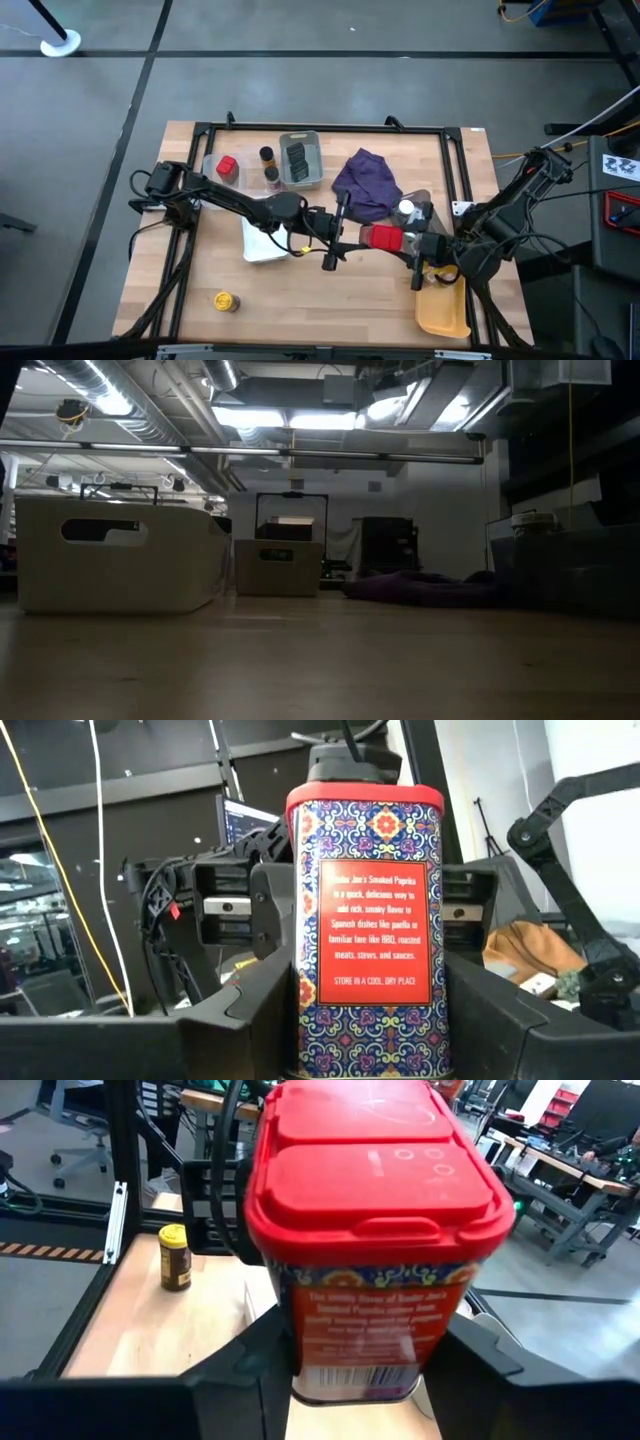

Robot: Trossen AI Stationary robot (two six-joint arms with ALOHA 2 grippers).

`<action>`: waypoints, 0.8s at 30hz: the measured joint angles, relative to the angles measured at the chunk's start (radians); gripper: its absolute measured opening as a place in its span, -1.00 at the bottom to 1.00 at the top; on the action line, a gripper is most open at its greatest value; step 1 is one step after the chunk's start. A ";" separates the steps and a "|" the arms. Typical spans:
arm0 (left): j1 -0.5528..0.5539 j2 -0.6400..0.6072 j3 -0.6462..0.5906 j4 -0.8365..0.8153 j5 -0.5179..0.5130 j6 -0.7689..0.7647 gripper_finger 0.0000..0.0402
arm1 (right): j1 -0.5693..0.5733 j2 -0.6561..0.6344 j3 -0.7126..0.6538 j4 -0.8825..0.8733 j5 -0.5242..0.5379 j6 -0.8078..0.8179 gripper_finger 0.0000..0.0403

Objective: Sort spices by type
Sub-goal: Put the red seasoning can into the transparent bin

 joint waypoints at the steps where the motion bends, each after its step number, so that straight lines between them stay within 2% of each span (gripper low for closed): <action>1: 0.000 -0.001 0.000 -0.014 -0.002 0.000 -0.04 | 0.000 0.000 -0.001 -0.001 0.000 0.001 -0.15; 6: 0.000 -0.001 0.001 -0.047 -0.006 -0.026 -0.03 | 0.000 0.000 -0.002 -0.026 -0.005 0.030 -0.14; 15: 0.002 0.002 -0.001 -0.147 -0.074 -0.096 0.16 | -0.009 0.000 0.000 -0.205 -0.030 0.264 -0.14; 24: 0.014 0.002 -0.001 -0.267 -0.096 -0.122 0.25 | -0.009 0.000 0.000 -0.395 -0.143 0.540 -0.14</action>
